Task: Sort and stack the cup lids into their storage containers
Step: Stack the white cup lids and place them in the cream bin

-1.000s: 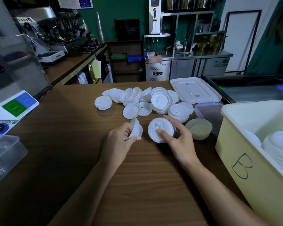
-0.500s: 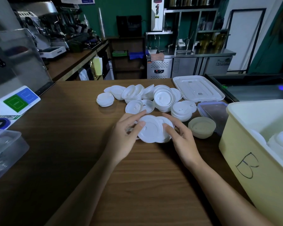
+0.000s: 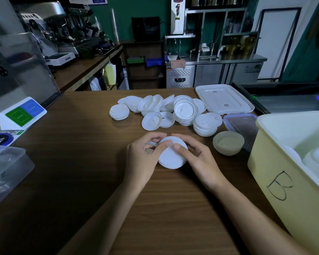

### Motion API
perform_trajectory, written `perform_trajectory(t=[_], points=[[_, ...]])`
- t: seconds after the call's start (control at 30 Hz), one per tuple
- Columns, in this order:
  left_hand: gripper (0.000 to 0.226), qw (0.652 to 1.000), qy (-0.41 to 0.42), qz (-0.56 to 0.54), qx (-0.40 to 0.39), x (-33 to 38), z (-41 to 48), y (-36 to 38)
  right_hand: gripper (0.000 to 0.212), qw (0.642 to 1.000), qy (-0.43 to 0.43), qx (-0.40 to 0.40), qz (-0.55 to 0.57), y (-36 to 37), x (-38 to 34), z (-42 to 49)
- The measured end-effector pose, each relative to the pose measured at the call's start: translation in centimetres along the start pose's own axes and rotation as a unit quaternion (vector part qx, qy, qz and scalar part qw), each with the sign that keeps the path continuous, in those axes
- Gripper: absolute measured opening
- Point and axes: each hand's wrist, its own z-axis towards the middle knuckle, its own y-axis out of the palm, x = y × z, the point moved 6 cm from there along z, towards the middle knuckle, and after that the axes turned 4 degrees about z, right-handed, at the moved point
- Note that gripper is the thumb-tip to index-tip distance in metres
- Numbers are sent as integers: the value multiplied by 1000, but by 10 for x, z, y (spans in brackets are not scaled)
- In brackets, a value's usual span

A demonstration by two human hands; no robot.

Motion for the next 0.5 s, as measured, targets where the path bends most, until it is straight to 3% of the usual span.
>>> perform_trajectory(t=[0.1,0.27,0.5], points=[[14,1000,4,-8,-20,-1,0,5,27,1000,4,12,1,-4,2,1],[34,985,-78,-93,-123,-15,3,13,40,996,12,46,78,-13,7,7],[41,968,-105,-137,-180,-18,3,15,45,994,12,40,102,-13,7,7]])
